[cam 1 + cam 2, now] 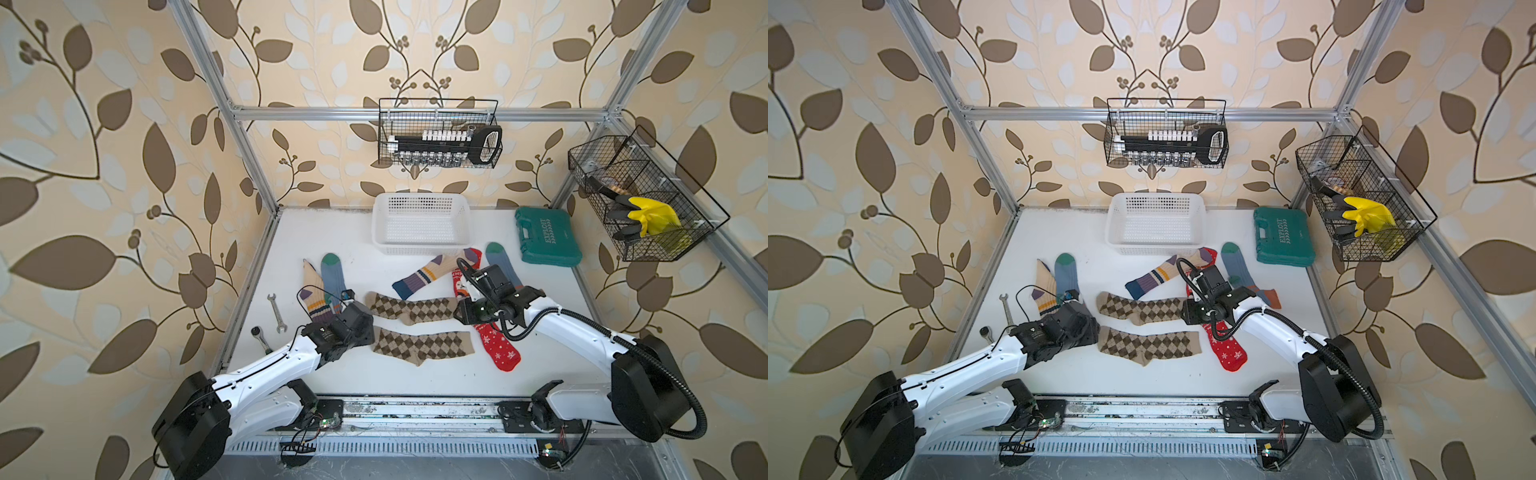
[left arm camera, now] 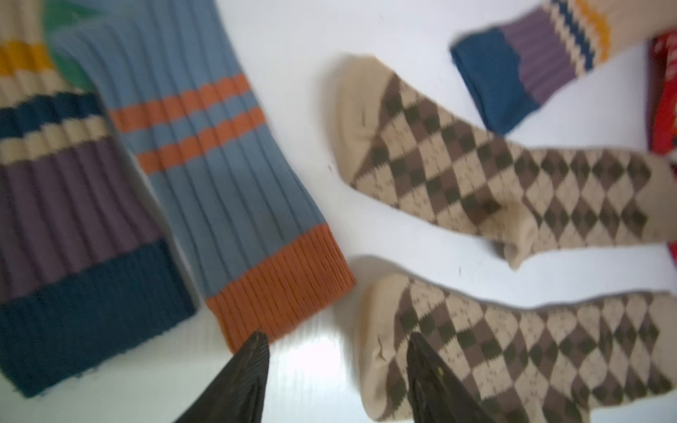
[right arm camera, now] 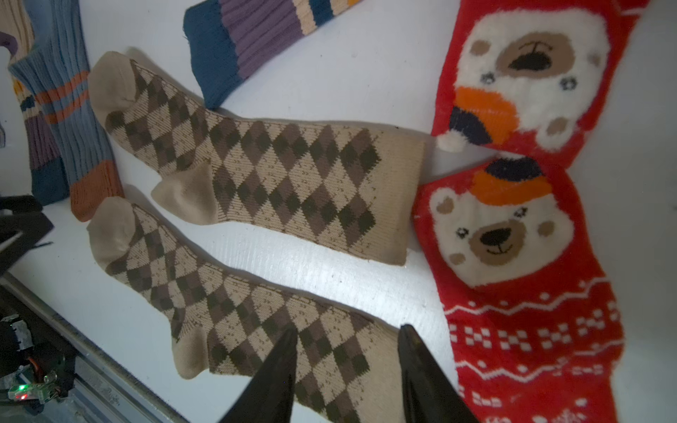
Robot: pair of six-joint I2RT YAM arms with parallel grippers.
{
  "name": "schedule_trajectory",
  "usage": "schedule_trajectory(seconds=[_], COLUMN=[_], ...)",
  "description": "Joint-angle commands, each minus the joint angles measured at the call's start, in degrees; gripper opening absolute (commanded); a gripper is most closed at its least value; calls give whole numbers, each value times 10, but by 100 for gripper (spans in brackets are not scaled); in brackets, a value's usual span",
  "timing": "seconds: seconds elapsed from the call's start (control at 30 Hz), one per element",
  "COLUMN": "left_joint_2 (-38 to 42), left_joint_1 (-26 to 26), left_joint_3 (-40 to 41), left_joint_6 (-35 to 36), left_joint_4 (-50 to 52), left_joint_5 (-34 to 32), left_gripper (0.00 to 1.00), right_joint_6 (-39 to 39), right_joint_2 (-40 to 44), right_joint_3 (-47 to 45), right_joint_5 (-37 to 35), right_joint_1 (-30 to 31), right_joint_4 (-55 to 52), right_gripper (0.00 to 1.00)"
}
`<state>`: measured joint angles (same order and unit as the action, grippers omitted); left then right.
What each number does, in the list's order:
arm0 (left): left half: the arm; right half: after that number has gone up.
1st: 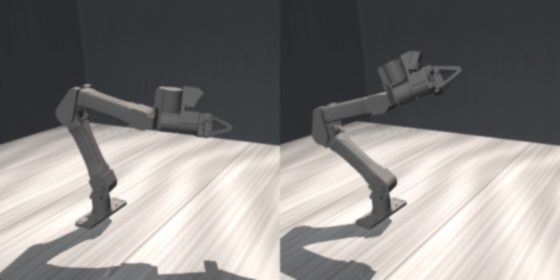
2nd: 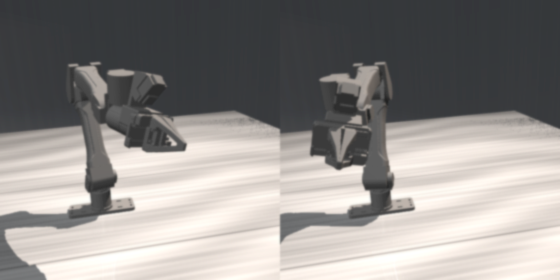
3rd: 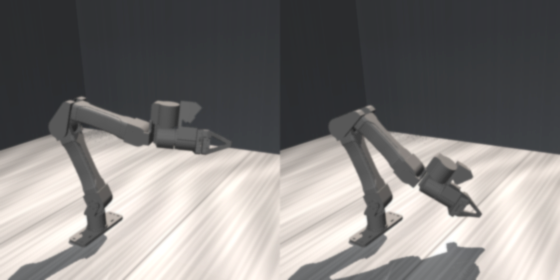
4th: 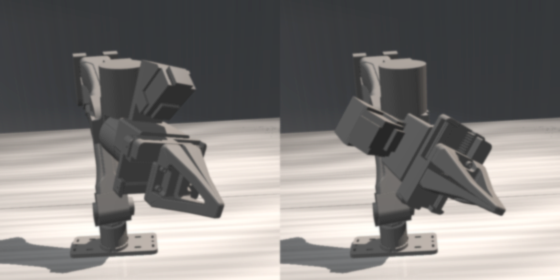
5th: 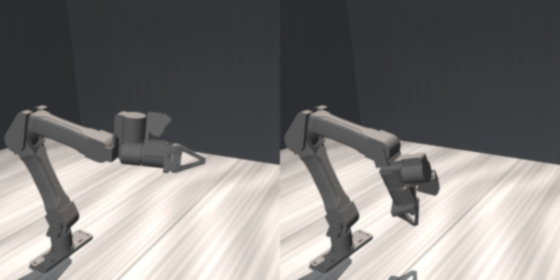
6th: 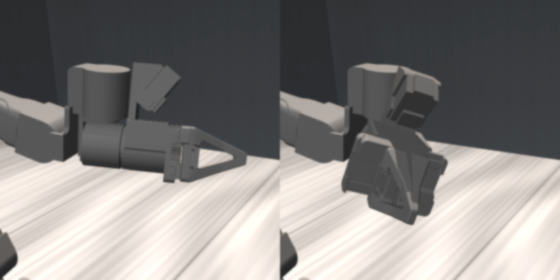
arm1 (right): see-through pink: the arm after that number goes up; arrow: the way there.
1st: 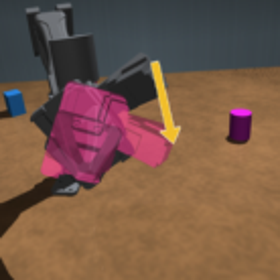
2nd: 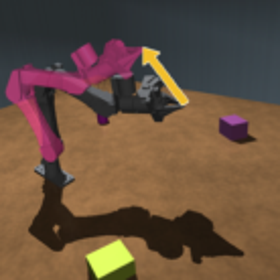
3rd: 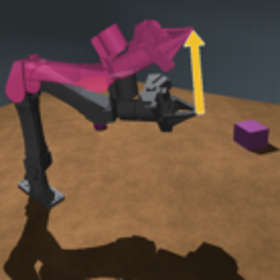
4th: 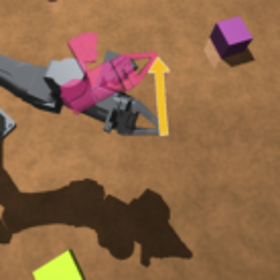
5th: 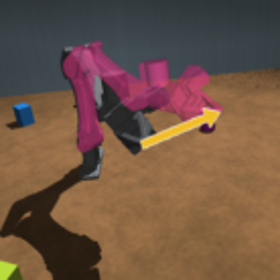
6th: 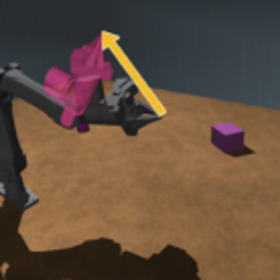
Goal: Place the socks together as a pair
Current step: Move the sock to the center of the board.
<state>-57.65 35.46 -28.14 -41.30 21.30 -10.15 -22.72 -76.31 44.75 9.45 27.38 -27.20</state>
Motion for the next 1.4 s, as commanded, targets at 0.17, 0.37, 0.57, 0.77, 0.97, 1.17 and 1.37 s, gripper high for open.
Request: schedule_trajectory(seconds=[0.17, 0.37, 0.57, 0.77, 0.97, 1.17, 1.37], left_joint_2=[-69, -147, -175, -180, -169, -148, -52], left_joint_1=[-131, -189, -259, -318, -348, -356, -236], left_joint_3=[-42, -38, -35, -53, -59, -57, -60], left_joint_6=[39, 41, 63, 76, 90, 99, 111], left_joint_4=[-66, -126, -134, -130, -114, -101, -65], left_joint_5=[95, 145, 153, 173, 166, 170, 92], left_gripper=[62, 58, 56, 56, 56, 57, 63], right_joint_6=[-8, -15, -15, -20, -36, -42, -2], right_joint_2=[-36, -43, -80, -124, -121, -110, -29], right_joint_3=[-9, -46, -35, -28, -37, -53, -30], right_joint_5=[-2, 92, 101, 120, 114, 123, 31], right_joint_1=[-32, -134, -148, -160, -215, -273, -205], right_joint_4=[25, 84, 91, 104, 112, 124, 63], right_gripper=[45, 44, 44, 44, 38, 37, 36])
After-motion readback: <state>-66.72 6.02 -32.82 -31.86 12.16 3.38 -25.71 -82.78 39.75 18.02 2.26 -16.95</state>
